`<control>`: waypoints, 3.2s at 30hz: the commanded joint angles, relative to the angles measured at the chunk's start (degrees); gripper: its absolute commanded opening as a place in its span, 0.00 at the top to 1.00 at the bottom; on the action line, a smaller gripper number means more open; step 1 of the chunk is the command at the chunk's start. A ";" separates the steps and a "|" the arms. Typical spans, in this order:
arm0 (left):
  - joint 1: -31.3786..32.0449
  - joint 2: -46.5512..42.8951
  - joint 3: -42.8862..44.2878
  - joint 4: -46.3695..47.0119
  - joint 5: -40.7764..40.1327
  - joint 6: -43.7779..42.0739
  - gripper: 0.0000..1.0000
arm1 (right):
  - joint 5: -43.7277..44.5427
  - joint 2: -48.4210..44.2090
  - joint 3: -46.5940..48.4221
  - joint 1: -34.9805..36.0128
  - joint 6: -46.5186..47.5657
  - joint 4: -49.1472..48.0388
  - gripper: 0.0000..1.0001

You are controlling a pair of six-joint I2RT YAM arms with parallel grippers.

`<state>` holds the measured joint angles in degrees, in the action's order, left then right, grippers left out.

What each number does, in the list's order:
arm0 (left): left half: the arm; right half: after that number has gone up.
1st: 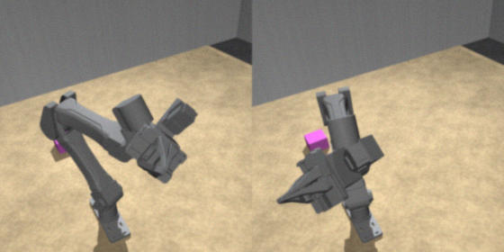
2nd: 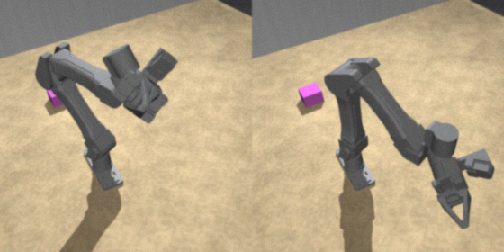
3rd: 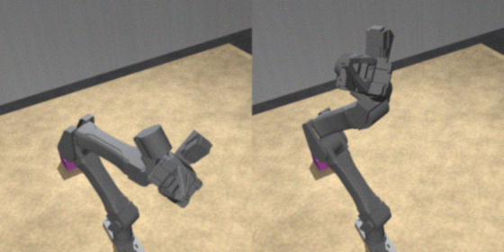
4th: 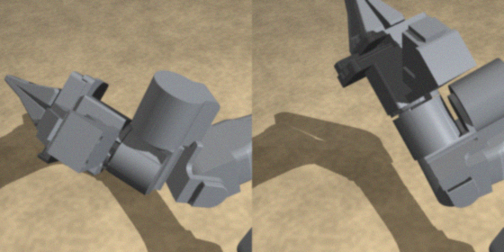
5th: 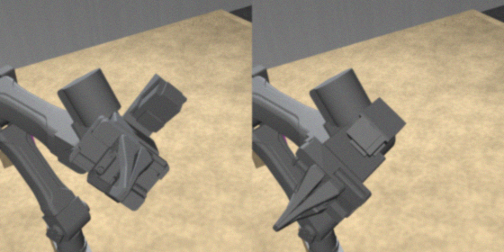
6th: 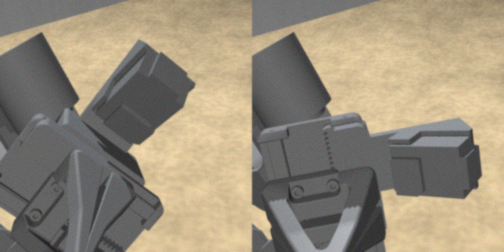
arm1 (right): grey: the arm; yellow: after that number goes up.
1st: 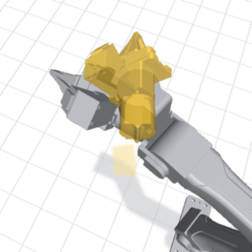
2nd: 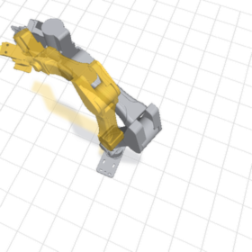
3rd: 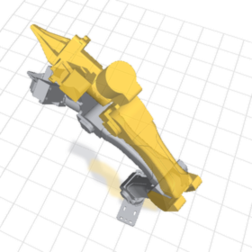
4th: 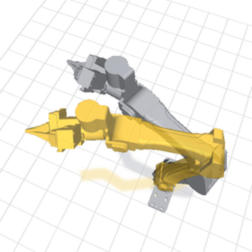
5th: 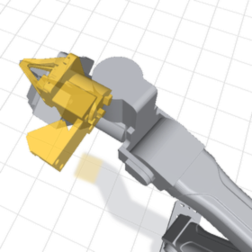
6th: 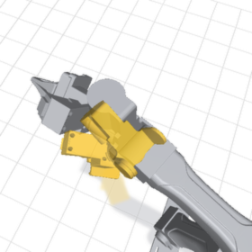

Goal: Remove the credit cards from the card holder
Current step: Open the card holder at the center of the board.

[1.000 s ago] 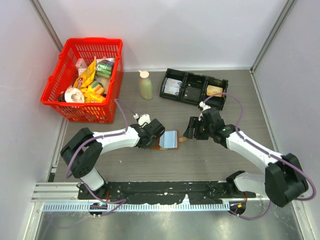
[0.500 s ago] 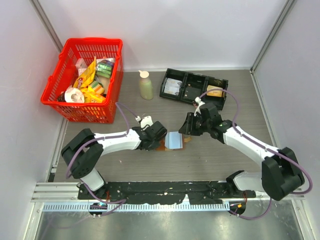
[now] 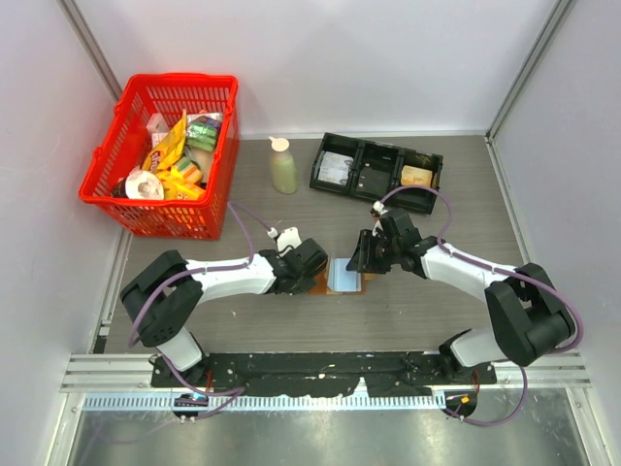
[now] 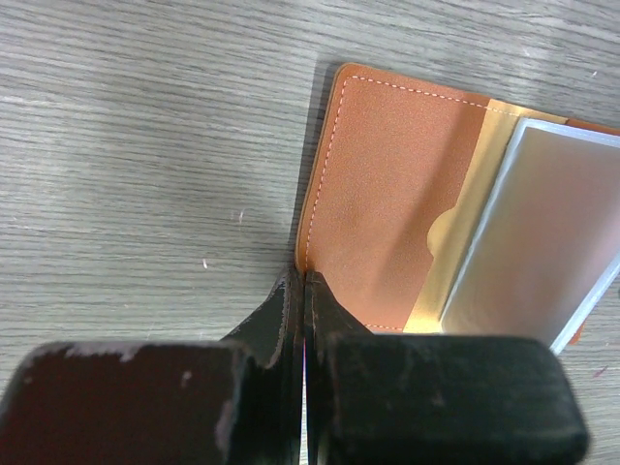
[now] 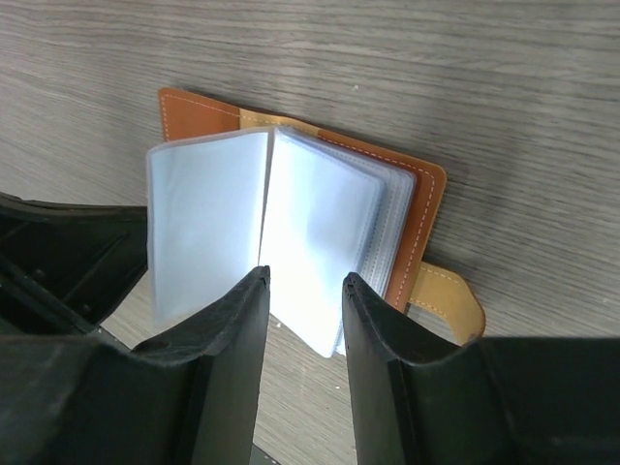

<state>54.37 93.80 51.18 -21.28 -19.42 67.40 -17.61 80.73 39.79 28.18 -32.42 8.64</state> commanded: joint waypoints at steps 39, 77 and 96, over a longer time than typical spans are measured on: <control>0.91 -9.32 -9.33 6.43 -1.23 3.53 0.77 | -2.61 7.23 11.88 10.75 0.08 1.46 0.68; -4.27 -21.29 -3.37 9.06 7.29 -4.28 0.80 | 14.96 6.73 16.20 15.32 2.63 8.76 0.61; -4.27 -5.47 -4.68 3.53 3.16 -6.84 0.89 | 16.55 6.37 11.36 12.16 -0.01 7.44 0.54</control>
<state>50.43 87.00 48.01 -16.19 -12.49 60.84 -2.28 88.51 51.16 40.27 -31.75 17.58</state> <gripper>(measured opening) 0.122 0.437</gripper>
